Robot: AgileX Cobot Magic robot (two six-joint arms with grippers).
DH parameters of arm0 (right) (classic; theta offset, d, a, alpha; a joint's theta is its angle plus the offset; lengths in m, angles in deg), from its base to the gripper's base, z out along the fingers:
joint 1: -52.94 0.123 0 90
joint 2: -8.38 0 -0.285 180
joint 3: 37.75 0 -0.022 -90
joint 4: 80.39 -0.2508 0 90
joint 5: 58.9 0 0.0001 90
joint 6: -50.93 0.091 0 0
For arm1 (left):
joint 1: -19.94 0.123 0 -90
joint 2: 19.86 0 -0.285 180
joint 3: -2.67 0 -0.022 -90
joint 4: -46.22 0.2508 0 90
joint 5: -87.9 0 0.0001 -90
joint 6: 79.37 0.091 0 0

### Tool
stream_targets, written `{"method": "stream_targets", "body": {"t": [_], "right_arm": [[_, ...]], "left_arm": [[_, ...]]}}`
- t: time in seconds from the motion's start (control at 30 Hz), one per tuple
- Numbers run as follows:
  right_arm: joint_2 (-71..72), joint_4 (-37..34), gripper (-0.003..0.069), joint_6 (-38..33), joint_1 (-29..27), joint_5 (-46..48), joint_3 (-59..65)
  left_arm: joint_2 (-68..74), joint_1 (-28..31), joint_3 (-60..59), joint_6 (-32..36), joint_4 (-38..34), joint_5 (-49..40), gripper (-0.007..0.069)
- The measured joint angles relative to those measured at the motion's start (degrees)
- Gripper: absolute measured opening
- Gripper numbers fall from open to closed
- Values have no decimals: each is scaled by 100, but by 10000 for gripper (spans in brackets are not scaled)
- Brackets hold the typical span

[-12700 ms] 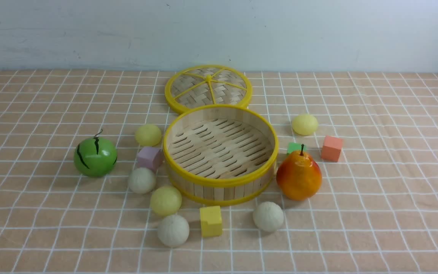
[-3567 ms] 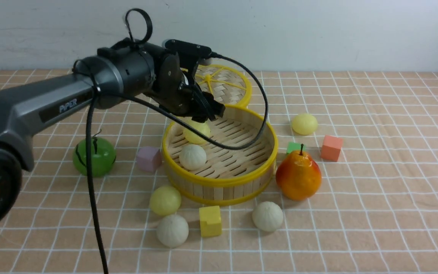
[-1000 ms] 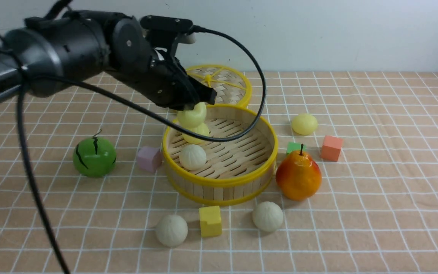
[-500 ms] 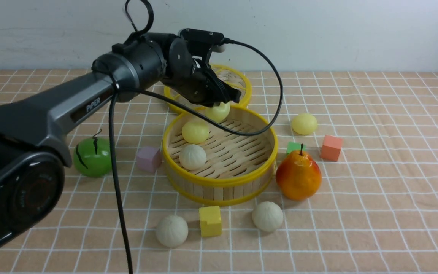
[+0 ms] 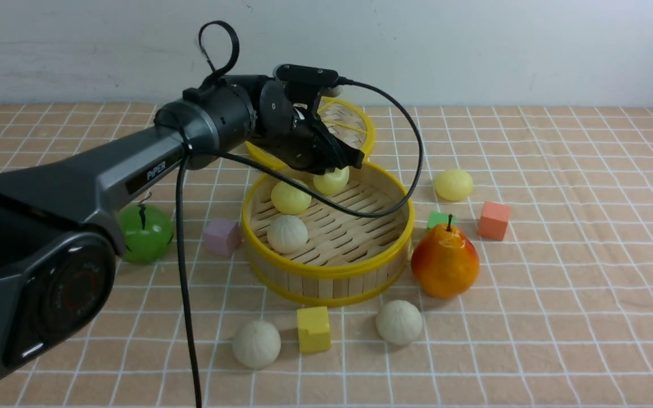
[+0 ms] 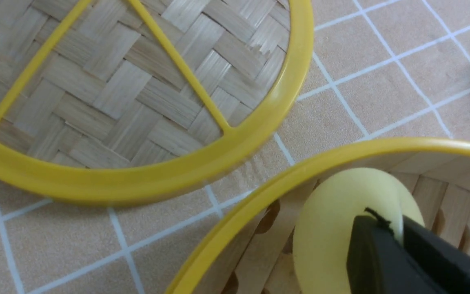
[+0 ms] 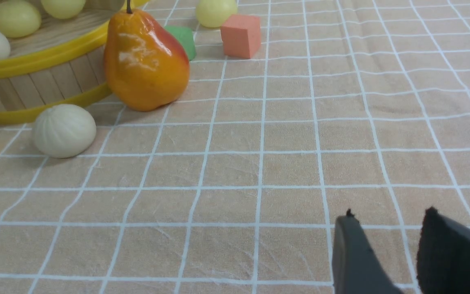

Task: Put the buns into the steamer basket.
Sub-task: Use the left arm to put the steamed stuffed bun into the steamer, then use the left arm to grab a steamed stuffed bun

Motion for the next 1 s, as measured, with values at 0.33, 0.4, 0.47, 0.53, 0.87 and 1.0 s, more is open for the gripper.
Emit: {"method": "stream_targets", "body": {"t": [0.33,0.4,0.47,0.53,0.87,1.0], "right_arm": [[0,0,239,0,0,0,0],[0,0,239,0,0,0,0],[0,0,239,0,0,0,0],[0,0,239,0,0,0,0],[0,0,239,0,0,0,0],[0,0,239,0,0,0,0]], "left_arm": [[73,0,18,6,-25,-6,227],[45,0,18,-5,-134,-29,320],[-27,0,18,-5,-246,-101,381],[-221,0,18,-5,-366,-316,446],[-2380,0,18,-477,-134,-1932,104],[-3772,0,-441,-575,377,-2325,-13]]}}
